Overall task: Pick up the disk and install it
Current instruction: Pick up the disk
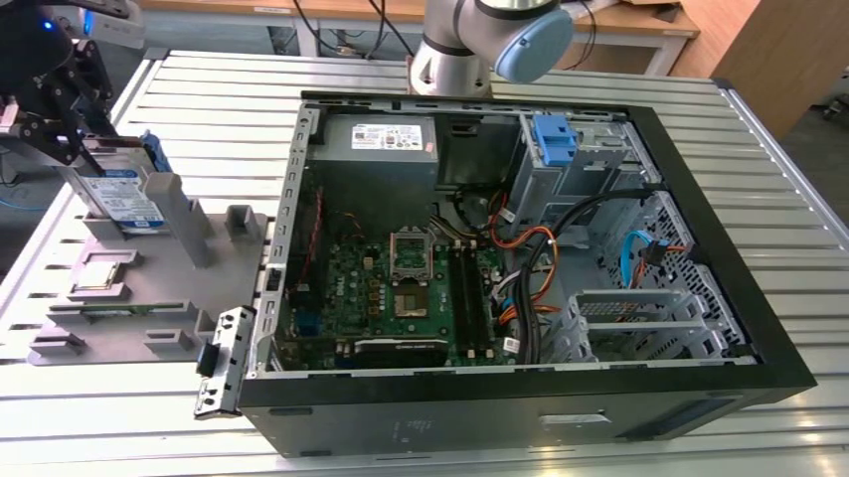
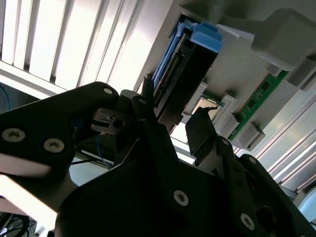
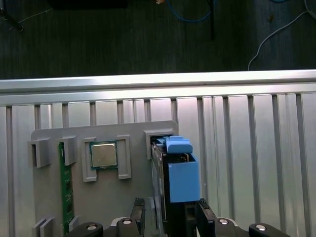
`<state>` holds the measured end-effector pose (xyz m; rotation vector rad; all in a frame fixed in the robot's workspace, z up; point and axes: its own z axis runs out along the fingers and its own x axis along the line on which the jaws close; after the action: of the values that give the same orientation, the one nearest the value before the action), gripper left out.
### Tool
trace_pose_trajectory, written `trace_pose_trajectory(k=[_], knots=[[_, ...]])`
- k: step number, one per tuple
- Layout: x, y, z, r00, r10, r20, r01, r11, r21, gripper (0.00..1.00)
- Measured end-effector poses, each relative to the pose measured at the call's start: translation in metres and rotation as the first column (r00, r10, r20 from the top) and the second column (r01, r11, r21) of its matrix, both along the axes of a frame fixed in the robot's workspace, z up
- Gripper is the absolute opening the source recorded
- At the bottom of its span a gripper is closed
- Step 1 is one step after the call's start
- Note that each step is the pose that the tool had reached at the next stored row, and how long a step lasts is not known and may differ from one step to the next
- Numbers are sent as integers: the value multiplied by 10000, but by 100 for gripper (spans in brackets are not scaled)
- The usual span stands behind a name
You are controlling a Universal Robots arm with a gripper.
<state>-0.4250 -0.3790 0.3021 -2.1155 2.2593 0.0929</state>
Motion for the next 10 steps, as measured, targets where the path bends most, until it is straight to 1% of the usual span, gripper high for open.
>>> trace_pose_trajectory(k=[10], knots=[[0, 14, -1, 10000, -1, 1, 1, 10000, 12, 53]])
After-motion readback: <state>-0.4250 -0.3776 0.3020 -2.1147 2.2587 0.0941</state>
